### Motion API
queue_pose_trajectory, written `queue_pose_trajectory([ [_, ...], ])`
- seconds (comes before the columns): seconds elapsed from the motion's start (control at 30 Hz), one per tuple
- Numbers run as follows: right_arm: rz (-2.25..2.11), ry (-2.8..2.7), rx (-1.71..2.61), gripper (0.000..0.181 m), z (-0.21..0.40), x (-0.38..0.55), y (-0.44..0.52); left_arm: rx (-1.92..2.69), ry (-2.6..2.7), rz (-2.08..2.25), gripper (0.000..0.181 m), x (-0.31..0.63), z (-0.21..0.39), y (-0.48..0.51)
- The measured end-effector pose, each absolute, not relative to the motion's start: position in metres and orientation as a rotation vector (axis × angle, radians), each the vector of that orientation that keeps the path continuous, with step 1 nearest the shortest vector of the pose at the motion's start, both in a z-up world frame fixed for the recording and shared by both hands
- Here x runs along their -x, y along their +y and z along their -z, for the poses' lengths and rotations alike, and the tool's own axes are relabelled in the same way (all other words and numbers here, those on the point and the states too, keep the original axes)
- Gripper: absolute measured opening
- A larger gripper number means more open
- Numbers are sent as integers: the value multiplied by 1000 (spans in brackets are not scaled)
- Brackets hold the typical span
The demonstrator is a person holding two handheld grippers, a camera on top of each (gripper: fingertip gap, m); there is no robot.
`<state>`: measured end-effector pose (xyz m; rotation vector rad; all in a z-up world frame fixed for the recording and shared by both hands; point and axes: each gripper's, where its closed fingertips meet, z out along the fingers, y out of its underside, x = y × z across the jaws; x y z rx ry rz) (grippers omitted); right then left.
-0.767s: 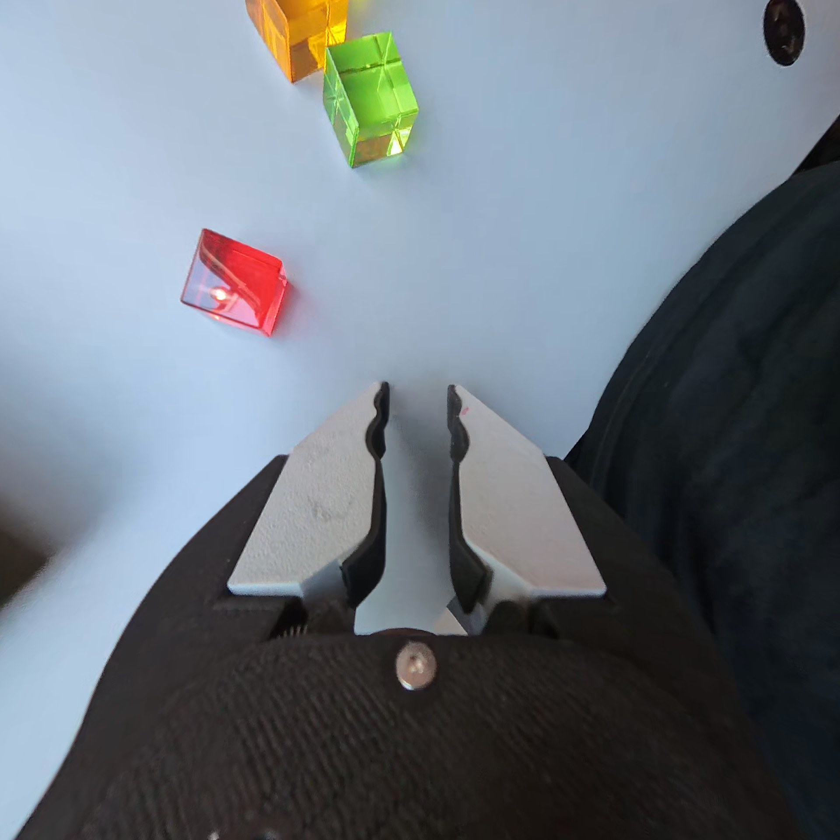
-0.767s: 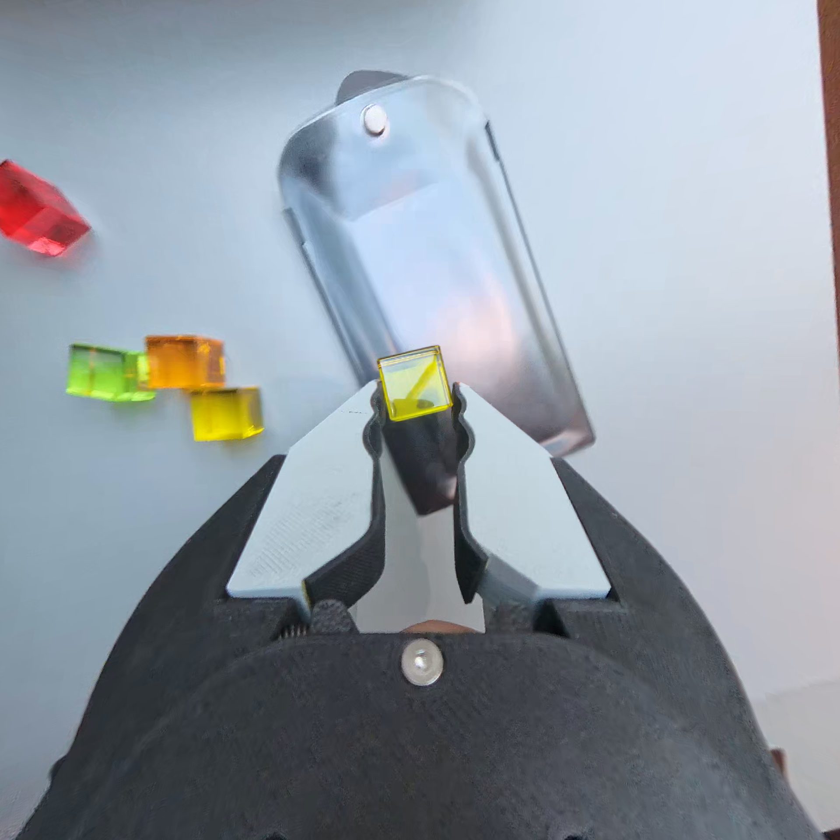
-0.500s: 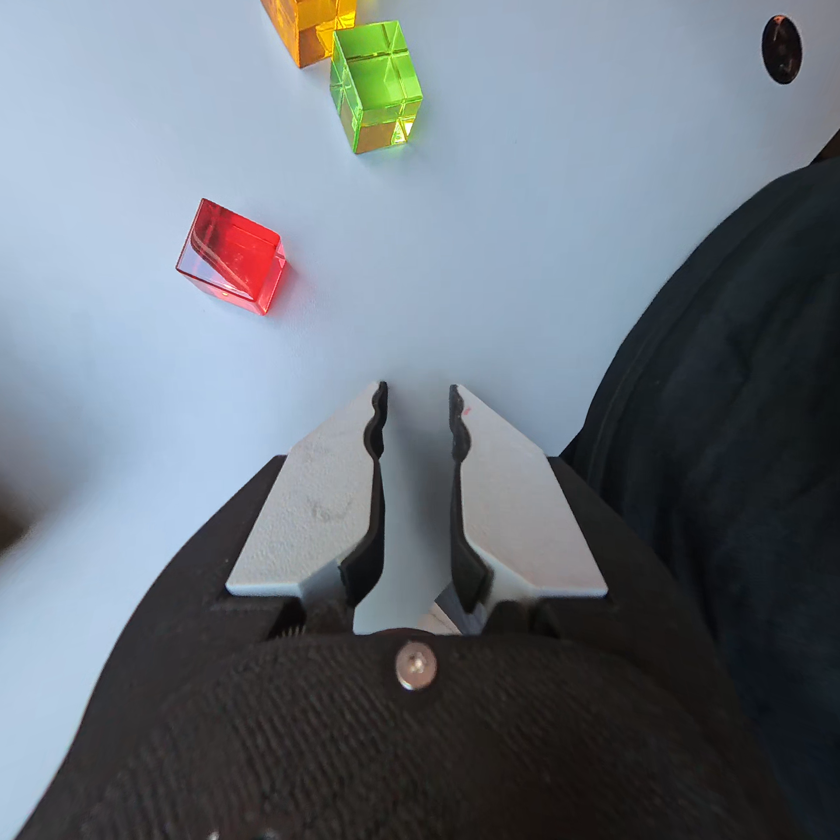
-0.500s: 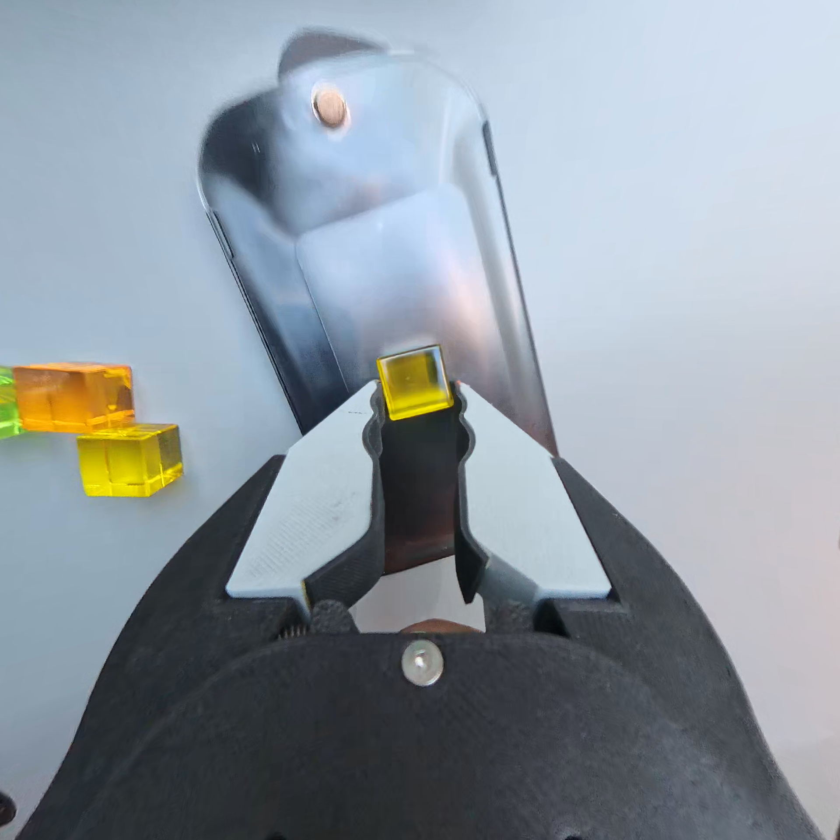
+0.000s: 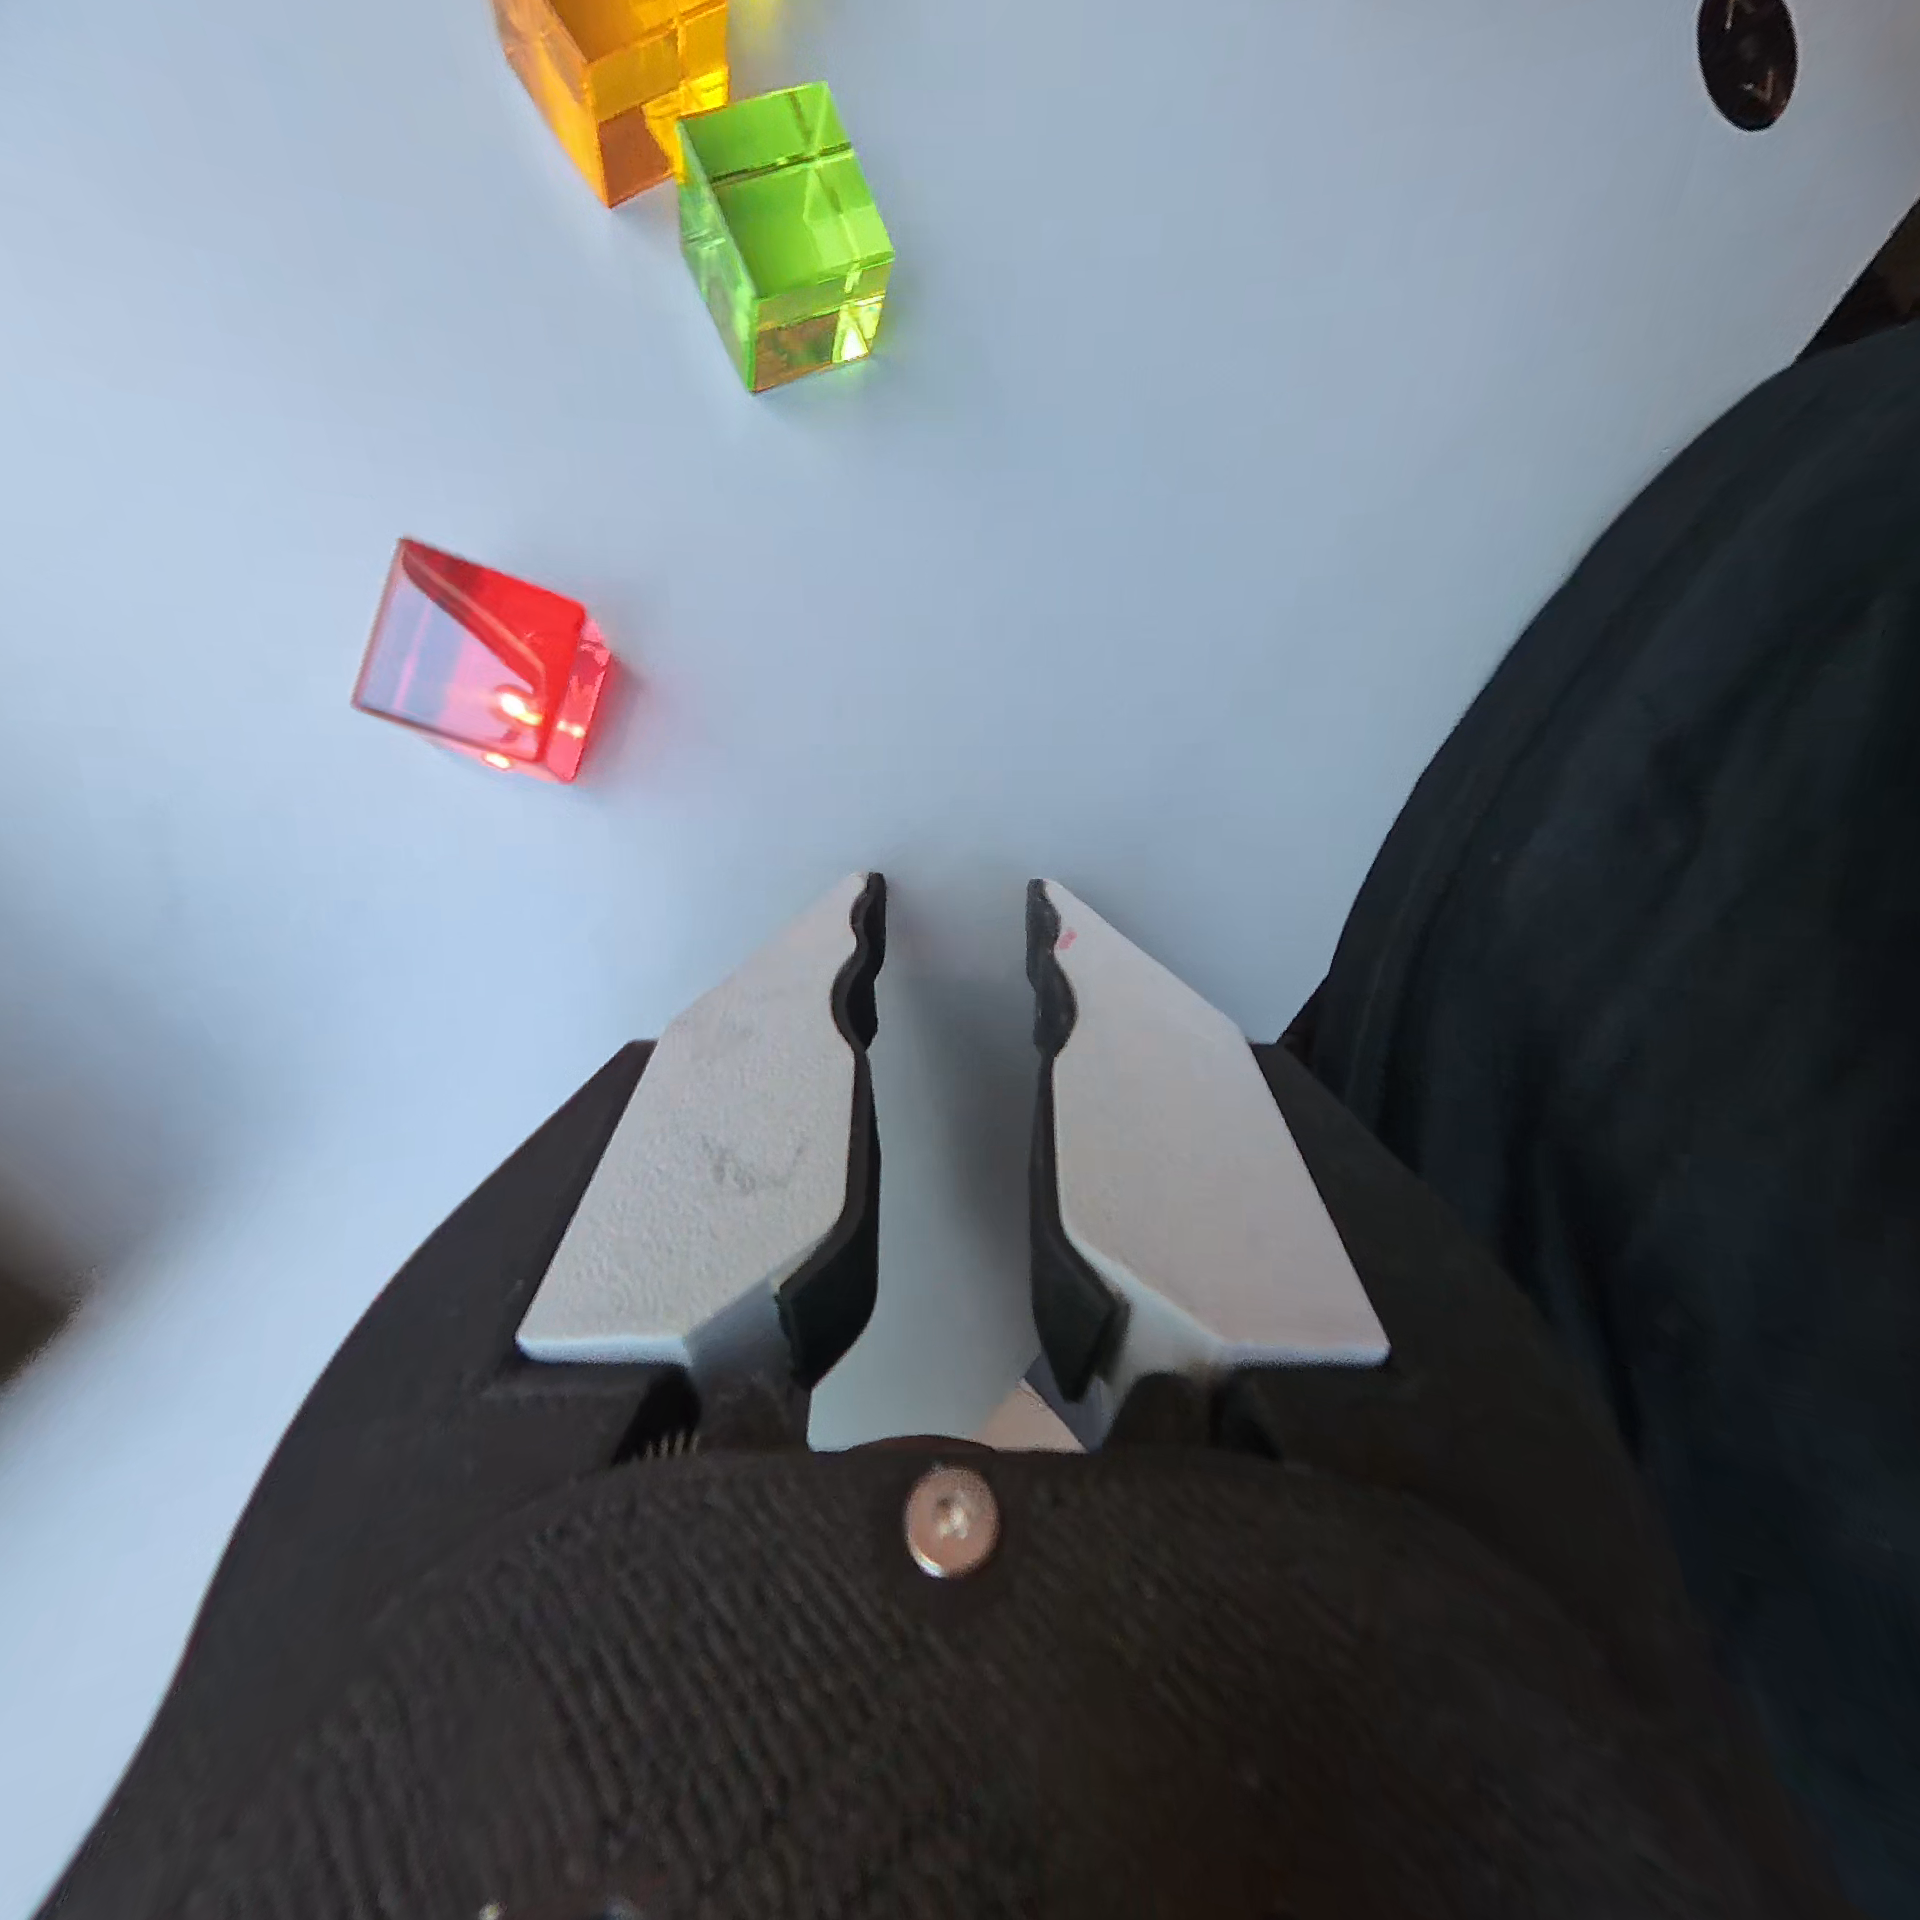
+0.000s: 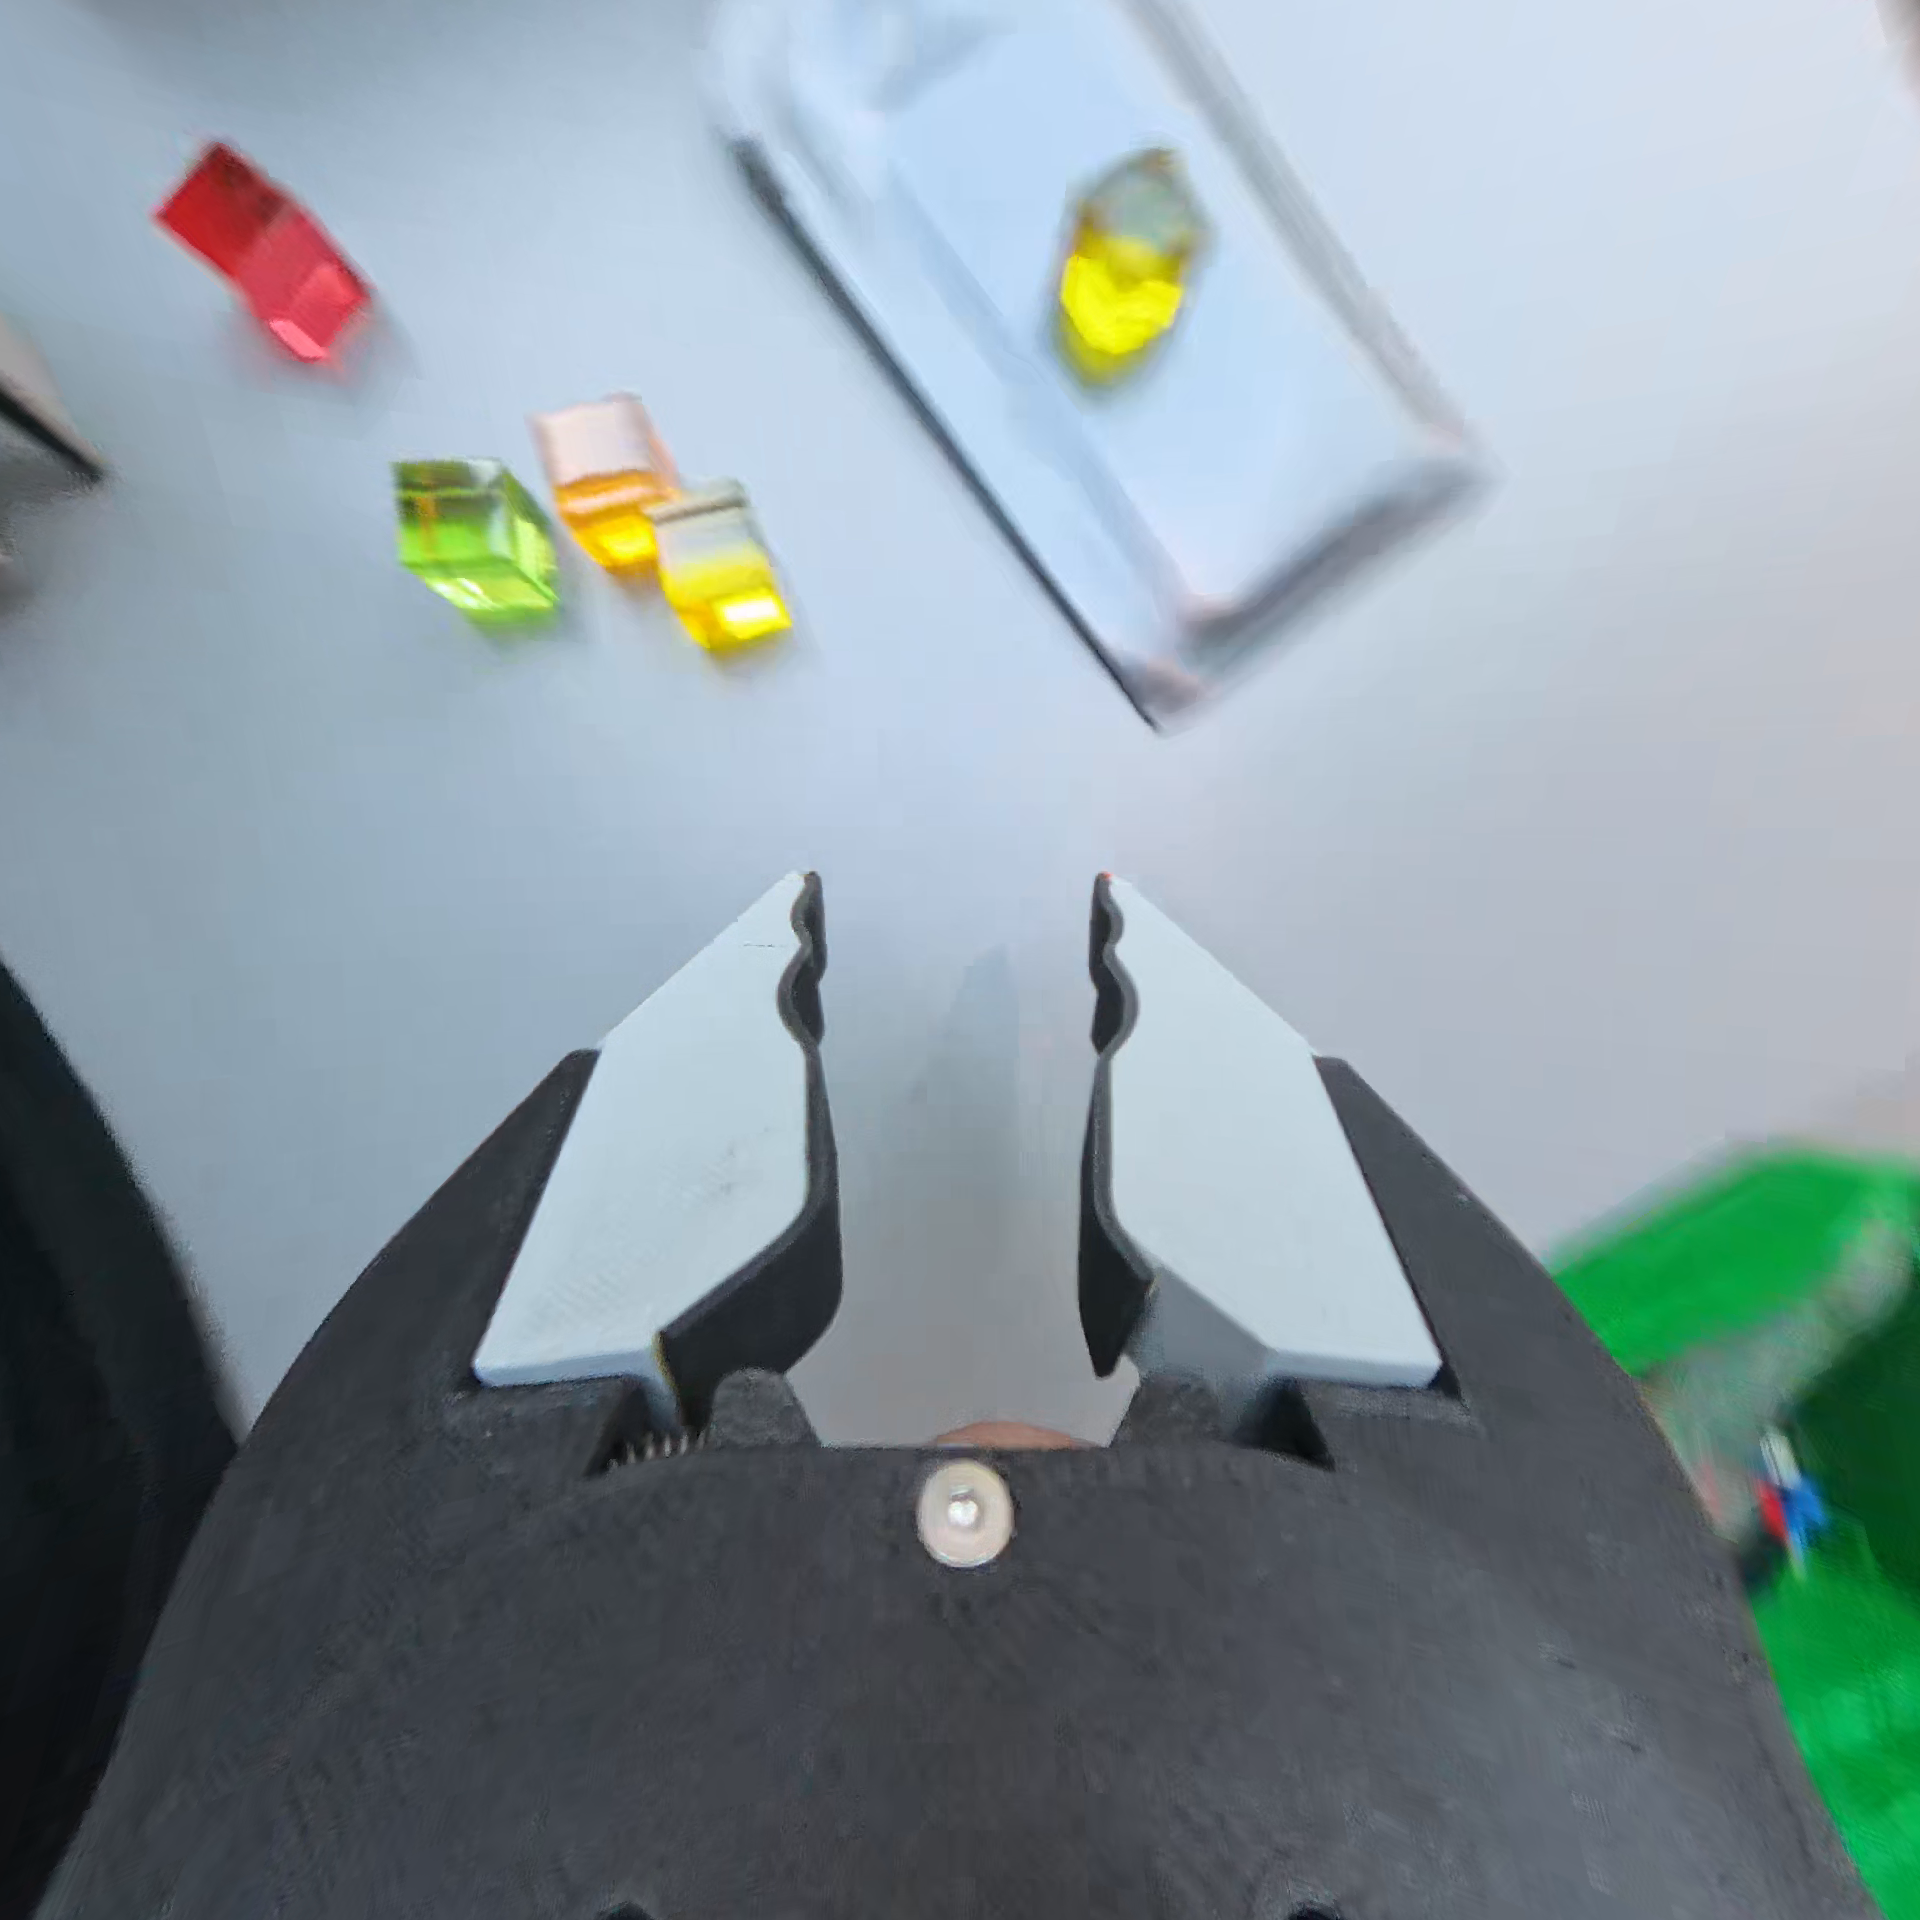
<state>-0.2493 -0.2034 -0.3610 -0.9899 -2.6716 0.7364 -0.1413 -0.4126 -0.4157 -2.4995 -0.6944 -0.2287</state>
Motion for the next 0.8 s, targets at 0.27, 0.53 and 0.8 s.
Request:
queue_pose_trajectory([
  [0.27, -423, -2029, 1775, 58, 354, 100, 48, 2576, -386, 318, 25, 129, 416, -379],
  [0.53, -306, -2127, 1993, 54, 461, 38, 53, 2598, -407, 389, 23, 127, 415, -366],
  [0.8, -260, -2235, 1751, 51, 493, 60, 56, 2678, -537, 331, 23, 124, 417, -370],
])
